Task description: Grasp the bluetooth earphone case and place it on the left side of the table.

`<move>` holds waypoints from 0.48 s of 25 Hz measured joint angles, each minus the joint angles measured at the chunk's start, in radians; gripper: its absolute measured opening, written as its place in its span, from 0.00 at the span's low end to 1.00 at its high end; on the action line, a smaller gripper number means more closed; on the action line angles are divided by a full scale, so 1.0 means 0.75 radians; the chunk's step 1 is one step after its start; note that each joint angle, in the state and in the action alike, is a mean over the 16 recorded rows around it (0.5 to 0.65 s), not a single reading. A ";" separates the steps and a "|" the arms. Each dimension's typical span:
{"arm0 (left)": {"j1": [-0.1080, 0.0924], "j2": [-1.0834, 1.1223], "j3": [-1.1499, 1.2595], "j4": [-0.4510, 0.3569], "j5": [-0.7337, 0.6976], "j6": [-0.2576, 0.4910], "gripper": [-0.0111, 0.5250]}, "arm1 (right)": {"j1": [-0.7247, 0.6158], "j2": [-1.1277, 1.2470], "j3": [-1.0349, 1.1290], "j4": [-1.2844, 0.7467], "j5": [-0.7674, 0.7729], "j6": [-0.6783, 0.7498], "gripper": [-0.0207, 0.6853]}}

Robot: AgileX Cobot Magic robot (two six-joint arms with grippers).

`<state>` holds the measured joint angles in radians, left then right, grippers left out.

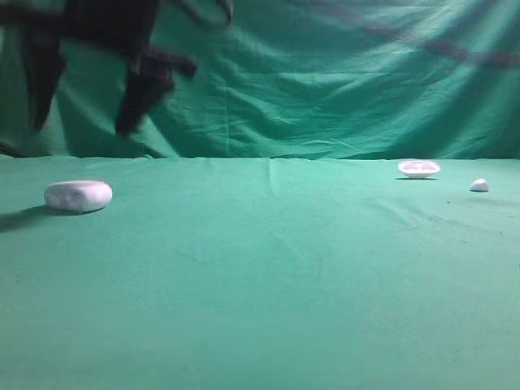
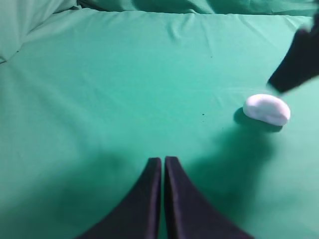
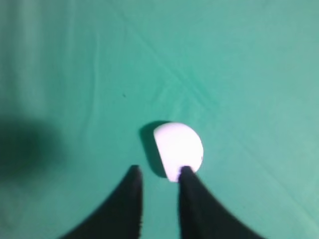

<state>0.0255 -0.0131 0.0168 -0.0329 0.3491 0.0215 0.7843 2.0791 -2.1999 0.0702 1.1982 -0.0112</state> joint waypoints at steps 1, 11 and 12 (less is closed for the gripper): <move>0.000 0.000 0.000 0.000 0.000 0.000 0.02 | -0.011 -0.042 0.011 -0.006 0.017 0.006 0.09; 0.000 0.000 0.000 0.000 0.000 0.000 0.02 | -0.076 -0.541 0.462 -0.084 -0.005 0.043 0.03; 0.000 0.000 0.000 0.000 0.000 0.000 0.02 | -0.077 -0.603 0.541 -0.091 -0.031 0.046 0.03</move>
<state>0.0255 -0.0131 0.0168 -0.0329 0.3491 0.0215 0.7267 1.6267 -1.7942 0.0021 1.1749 0.0234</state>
